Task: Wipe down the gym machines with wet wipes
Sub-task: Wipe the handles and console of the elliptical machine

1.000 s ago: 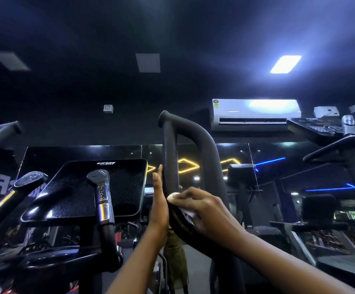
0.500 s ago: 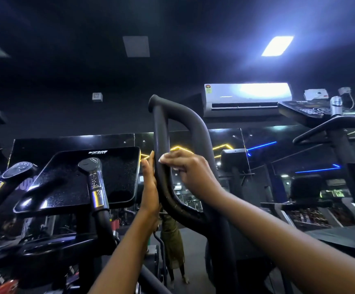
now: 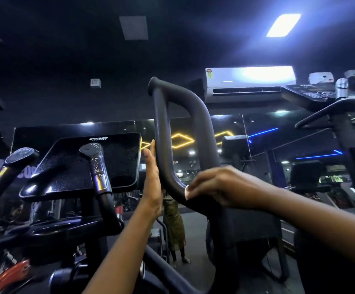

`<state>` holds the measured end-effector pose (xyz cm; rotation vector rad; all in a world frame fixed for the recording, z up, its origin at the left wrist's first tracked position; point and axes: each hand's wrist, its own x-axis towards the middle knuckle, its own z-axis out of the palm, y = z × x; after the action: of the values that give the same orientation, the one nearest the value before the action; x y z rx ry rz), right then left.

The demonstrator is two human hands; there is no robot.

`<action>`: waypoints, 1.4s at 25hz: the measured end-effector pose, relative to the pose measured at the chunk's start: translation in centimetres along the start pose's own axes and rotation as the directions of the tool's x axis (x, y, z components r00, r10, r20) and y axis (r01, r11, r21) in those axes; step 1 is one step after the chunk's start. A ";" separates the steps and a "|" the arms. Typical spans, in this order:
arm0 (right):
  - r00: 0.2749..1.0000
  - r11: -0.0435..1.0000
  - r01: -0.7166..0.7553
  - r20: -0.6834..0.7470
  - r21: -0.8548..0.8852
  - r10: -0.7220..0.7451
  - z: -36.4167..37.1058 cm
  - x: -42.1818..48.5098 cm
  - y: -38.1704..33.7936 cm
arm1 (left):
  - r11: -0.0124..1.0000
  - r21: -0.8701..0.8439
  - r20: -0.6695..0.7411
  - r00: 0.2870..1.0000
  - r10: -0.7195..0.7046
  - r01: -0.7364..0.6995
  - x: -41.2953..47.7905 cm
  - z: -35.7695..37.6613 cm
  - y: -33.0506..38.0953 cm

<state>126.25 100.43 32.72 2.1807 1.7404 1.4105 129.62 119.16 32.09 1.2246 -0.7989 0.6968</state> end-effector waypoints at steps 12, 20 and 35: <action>0.997 0.962 0.071 -0.001 -0.264 -0.074 2.6 -2.1 -1.4 | 1.000 0.026 -0.052 0.999 0.017 -0.016 -0.2 0.6 -0.1; 0.950 0.974 -0.224 -0.211 0.044 0.228 -0.2 3.3 0.8 | 0.961 0.270 -0.257 0.958 0.130 -0.058 -0.6 2.7 -0.5; 0.976 0.961 0.146 0.195 -0.235 -0.100 -0.9 -2.9 -1.6 | 0.960 0.265 -0.286 0.944 0.167 -0.090 -2.0 3.8 1.0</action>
<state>124.56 98.30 30.60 1.9652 1.5183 1.2780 127.16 115.57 31.47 1.2548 -0.5467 1.0930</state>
